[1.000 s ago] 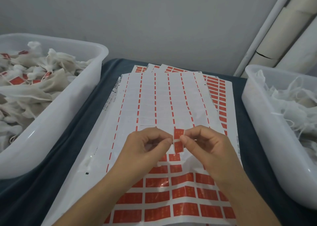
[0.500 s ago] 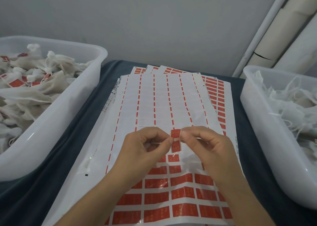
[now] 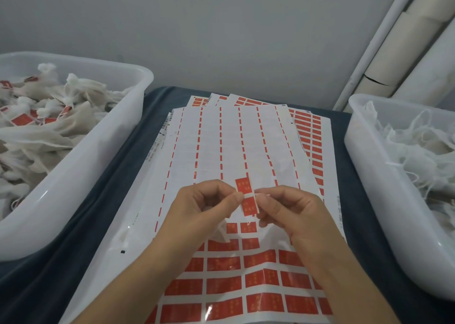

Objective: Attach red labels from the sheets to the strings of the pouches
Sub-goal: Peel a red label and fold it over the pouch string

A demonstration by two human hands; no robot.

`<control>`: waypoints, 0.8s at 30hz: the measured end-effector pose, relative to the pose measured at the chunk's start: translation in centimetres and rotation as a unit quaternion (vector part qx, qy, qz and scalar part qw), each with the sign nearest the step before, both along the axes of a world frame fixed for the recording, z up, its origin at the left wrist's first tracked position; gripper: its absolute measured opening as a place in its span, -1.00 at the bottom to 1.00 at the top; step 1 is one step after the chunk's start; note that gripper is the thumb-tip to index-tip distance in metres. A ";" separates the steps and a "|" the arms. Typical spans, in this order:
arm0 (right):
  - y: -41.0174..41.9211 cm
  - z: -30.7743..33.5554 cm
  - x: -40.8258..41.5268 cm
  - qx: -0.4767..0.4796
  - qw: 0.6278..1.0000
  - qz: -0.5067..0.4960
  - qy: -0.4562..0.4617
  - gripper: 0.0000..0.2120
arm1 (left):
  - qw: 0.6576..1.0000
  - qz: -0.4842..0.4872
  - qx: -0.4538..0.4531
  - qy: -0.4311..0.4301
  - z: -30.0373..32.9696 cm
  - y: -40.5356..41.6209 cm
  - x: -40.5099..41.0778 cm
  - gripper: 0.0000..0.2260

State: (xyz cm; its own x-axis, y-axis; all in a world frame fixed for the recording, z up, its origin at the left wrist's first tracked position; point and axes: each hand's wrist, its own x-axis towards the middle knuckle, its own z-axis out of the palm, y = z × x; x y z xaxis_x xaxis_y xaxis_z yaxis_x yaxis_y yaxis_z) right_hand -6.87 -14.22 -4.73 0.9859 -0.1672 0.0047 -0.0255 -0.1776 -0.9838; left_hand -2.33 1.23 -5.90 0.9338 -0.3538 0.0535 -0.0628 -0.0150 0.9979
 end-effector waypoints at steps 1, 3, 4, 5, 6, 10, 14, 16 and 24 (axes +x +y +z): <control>-0.1 -0.1 0.0 0.003 1.000 -0.006 -0.003 -0.79 | 1.000 -0.003 0.002 -0.002 0.0 0.0 0.0 -0.76; -0.1 -0.1 0.0 0.003 1.000 -0.010 -0.008 -0.80 | 1.000 -0.006 0.005 -0.007 -0.1 0.0 0.0 -0.76; -0.1 -0.1 0.0 -0.001 1.000 -0.009 -0.012 -0.80 | 1.000 -0.008 0.005 -0.009 -0.1 0.0 0.0 -0.77; -0.1 -0.1 0.0 -0.008 1.000 -0.008 -0.016 -0.80 | 1.000 -0.012 0.005 -0.013 -0.1 0.1 -0.1 -0.78; 0.0 -0.1 0.0 -0.016 1.000 -0.010 -0.020 -0.80 | 1.000 -0.017 0.005 -0.016 0.0 0.1 -0.1 -0.80; 0.1 0.0 -0.1 -0.041 0.998 -0.031 -0.029 -0.80 | 0.998 -0.005 0.039 -0.049 0.3 -0.1 -0.2 -0.87; 0.2 -0.1 0.1 -0.044 0.998 -0.048 -0.021 -0.79 | 0.991 0.038 0.086 -0.092 0.2 -0.5 -0.4 -0.96; 0.1 -0.2 0.0 -0.031 0.998 -0.055 -0.009 -0.76 | 0.984 0.069 0.103 -0.125 0.0 -0.7 -0.5 -0.82; 0.2 0.0 0.0 -0.018 0.999 -0.049 0.004 -0.77 | 0.888 0.124 0.177 -0.405 -0.4 -0.4 -0.7 -0.74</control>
